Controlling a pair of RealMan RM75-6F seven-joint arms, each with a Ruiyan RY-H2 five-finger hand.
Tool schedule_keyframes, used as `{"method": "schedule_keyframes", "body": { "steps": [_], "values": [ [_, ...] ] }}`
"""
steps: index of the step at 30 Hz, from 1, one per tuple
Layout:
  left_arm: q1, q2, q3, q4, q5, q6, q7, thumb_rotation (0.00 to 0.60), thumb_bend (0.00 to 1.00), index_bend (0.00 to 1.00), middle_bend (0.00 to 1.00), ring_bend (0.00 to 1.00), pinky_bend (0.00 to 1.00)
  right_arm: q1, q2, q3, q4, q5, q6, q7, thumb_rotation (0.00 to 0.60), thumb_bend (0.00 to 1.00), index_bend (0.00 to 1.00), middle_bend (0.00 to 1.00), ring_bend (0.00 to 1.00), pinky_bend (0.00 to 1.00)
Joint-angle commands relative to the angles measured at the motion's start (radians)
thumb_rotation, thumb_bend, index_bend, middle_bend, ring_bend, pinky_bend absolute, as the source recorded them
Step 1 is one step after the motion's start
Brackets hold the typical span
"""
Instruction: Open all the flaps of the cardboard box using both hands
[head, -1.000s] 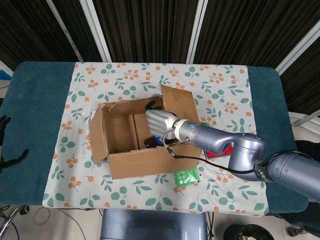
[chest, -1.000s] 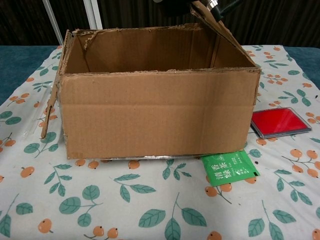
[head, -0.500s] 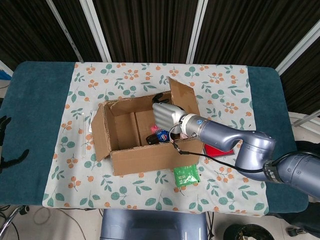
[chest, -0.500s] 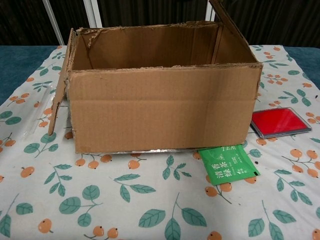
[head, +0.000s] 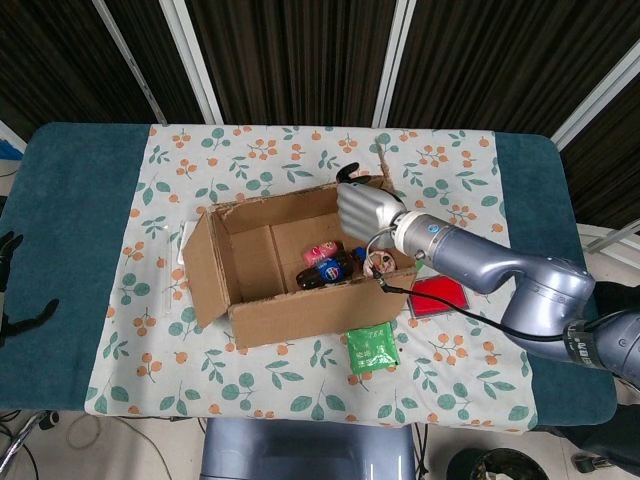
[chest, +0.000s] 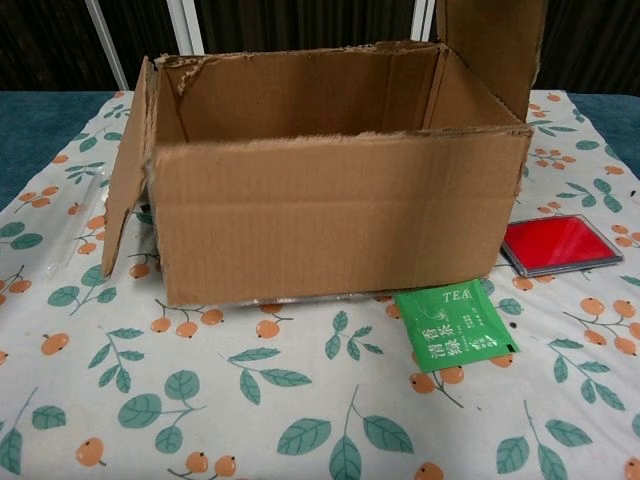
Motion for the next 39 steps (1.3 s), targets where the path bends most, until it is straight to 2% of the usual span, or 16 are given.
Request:
{"method": "schedule_keyframes", "body": {
  "steps": [1, 13, 23, 32, 39],
  "values": [
    [0.000, 0.000, -0.001, -0.001, 0.000, 0.000, -0.001, 0.600, 0.21, 0.00, 0.00, 0.00, 0.00, -0.013, 0.003, -0.001, -0.001, 0.006, 0.005, -0.010, 0.600, 1.00, 0.75, 0.57, 0.42, 0.31],
    [0.002, 0.000, 0.000, -0.001, 0.003, 0.002, 0.003, 0.600, 0.21, 0.00, 0.00, 0.00, 0.00, -0.069, 0.022, 0.008, 0.019, 0.041, 0.029, -0.068, 0.600, 0.98, 0.73, 0.56, 0.41, 0.31],
    [0.002, -0.001, 0.000, -0.002, 0.004, 0.002, 0.004, 0.600, 0.21, 0.00, 0.00, 0.00, 0.00, -0.124, 0.024, 0.001, 0.065, 0.093, 0.062, -0.119, 0.600, 0.84, 0.72, 0.53, 0.40, 0.29],
    [0.003, -0.001, -0.001, -0.002, 0.004, 0.002, 0.004, 0.600, 0.21, 0.00, 0.00, 0.00, 0.00, -0.178, 0.017, -0.017, 0.109, 0.170, 0.108, -0.194, 0.600, 0.76, 0.60, 0.46, 0.36, 0.27],
    [0.004, -0.001, -0.002, -0.003, 0.002, 0.002, 0.005, 0.600, 0.21, 0.00, 0.00, 0.00, 0.00, -0.212, 0.006, -0.035, 0.119, 0.259, 0.165, -0.269, 0.600, 0.71, 0.56, 0.42, 0.34, 0.26]
  ]
}}
